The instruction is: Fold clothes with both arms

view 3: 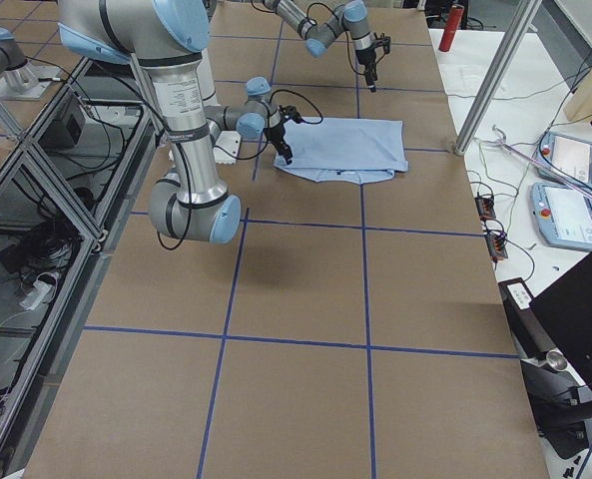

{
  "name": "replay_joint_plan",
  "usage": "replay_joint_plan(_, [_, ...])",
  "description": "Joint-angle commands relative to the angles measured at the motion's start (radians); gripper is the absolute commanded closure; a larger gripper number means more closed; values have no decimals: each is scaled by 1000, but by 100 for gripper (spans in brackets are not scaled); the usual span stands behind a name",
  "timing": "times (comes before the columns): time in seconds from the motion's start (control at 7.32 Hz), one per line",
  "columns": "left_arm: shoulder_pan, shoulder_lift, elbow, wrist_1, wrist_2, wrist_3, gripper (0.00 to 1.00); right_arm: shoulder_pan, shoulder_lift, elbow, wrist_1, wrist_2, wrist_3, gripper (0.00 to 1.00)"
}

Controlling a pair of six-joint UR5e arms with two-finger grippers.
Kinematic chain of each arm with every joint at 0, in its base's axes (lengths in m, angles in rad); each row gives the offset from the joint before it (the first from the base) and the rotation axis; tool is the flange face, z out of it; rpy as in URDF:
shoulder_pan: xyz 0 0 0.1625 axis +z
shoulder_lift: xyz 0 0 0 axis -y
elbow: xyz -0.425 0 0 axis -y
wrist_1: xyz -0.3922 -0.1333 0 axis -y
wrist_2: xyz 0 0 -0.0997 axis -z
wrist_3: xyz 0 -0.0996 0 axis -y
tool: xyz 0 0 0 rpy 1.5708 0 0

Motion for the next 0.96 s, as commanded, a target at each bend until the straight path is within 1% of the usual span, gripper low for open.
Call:
replay_joint_plan(0.0, [2, -1, 2, -4, 0, -1, 0, 3, -3, 12, -20, 4, -2, 43])
replay_joint_plan(0.14, [2, -1, 2, -5, 0, -1, 0, 3, -3, 20, -29, 5, -2, 49])
replay_joint_plan(0.41, [2, -1, 4, -7, 0, -1, 0, -2, -6, 21, -29, 5, -1, 58])
replay_joint_plan(0.55, [3, -1, 7, -7, 0, -1, 0, -3, -8, 21, -29, 5, -1, 65])
replay_joint_plan(0.68, [3, -1, 7, -7, 0, -1, 0, -6, -8, 21, -29, 5, -1, 67])
replay_joint_plan(0.82, [3, -1, 7, -7, 0, -1, 0, -8, -9, 21, -31, 7, -1, 72])
